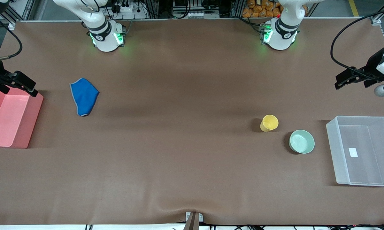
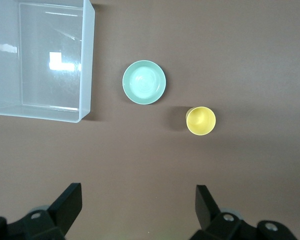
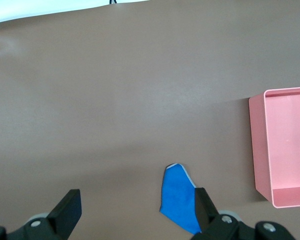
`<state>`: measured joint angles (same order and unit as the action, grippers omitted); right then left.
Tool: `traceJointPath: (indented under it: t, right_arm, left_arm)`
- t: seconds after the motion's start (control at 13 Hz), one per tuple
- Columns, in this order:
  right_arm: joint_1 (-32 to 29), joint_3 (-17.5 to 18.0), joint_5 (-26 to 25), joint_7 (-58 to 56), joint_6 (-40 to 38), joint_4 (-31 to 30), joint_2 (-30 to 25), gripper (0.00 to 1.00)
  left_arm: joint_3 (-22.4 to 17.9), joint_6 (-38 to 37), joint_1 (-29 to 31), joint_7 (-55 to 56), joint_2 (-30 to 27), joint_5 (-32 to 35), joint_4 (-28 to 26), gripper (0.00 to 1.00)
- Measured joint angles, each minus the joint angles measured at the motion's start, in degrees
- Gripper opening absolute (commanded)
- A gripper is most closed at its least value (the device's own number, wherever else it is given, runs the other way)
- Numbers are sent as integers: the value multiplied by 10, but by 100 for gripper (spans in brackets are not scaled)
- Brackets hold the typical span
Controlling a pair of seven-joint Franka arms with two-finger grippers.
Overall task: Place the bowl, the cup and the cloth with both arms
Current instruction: 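Reach the left gripper to the green bowl while the right gripper reaches the cloth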
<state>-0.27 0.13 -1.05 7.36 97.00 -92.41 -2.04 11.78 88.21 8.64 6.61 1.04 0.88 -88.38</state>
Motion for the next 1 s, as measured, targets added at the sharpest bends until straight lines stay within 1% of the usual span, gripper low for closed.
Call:
traceJointPath:
  t: [0.38,0.54,0.62,0.77,0.92,1.0]
  right_arm:
    - [0,0,0,0,-1,0,0,100]
    - [0,-1,0,0,-1,0,0,100]
    - [0,-1,0,0,-1,-1,0,100]
    - [-1,-2,0,0,-4,-4,1,100]
    - [-8,-4,0,-19,-10,-18,3,100]
    - [-17,-5,0,-40,-10,-36,4,100]
  left_arm:
    - [-3,0,5,-4,4,0,5,100]
    - [-6,15,6,-6,29,7,3,100]
    - [-8,39,7,-9,52,28,-1,100]
    - [-8,95,7,-9,118,82,-5,100]
    - [-9,146,11,-9,183,96,-5,100]
    - [-9,171,18,-9,212,96,-6,100]
